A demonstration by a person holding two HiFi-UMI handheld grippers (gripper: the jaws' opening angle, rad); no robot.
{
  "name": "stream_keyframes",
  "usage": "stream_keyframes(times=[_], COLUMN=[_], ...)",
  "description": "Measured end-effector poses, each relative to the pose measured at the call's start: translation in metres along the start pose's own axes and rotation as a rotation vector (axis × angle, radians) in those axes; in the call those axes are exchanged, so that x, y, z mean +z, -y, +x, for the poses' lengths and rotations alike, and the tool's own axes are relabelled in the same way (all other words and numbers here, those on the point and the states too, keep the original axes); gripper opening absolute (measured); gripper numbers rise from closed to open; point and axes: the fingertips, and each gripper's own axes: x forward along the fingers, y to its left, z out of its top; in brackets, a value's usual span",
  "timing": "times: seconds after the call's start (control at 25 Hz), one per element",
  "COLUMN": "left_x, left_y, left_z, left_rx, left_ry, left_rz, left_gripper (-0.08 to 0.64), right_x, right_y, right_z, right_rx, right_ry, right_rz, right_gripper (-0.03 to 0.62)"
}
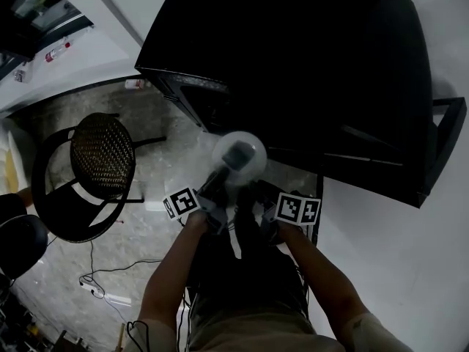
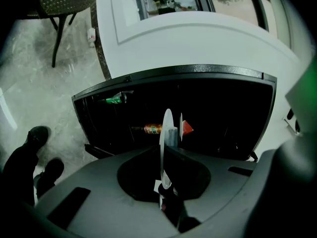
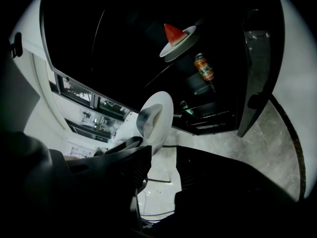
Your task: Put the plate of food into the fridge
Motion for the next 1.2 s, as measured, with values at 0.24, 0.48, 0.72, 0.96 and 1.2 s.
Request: stream_keyframes(times=[0.24, 0.48, 0.72, 0.96, 1.2], left_x=[0.002, -0.009, -0.014, -0.009, 0.003], left_y=[-0.004, -0.015, -0.026, -0.045, -0.061], left_z=[0.007, 0.004, 0.005, 0.011, 0.023], left_rx=[-0.003, 0.032, 0.020, -0.016, -0.031], left_ry=[0.025, 0.061, 0.100, 0.078, 0.051], left_rz=[-0.001, 0.028, 0.009, 0.006, 0.021], left_gripper=[0.014, 0.014, 0.014, 0.014, 0.014], right_x=[0.010, 0.002, 0.000, -0.003, 0.001], right_y=[0.004, 0.014, 0.021, 0.029, 0.041], right_z=[0.020, 0.021, 0.023, 0.036, 0.056], right_rx=[0.048, 0.057, 0.058, 0.017, 0.007], right_ry=[-0.001, -0.028, -0.026, -0.017, 0.018], right_rz=[0.044, -0.013, -0.040, -0.072, -0.079], right_gripper=[0.132, 0.120, 0.110, 0.109, 0.109])
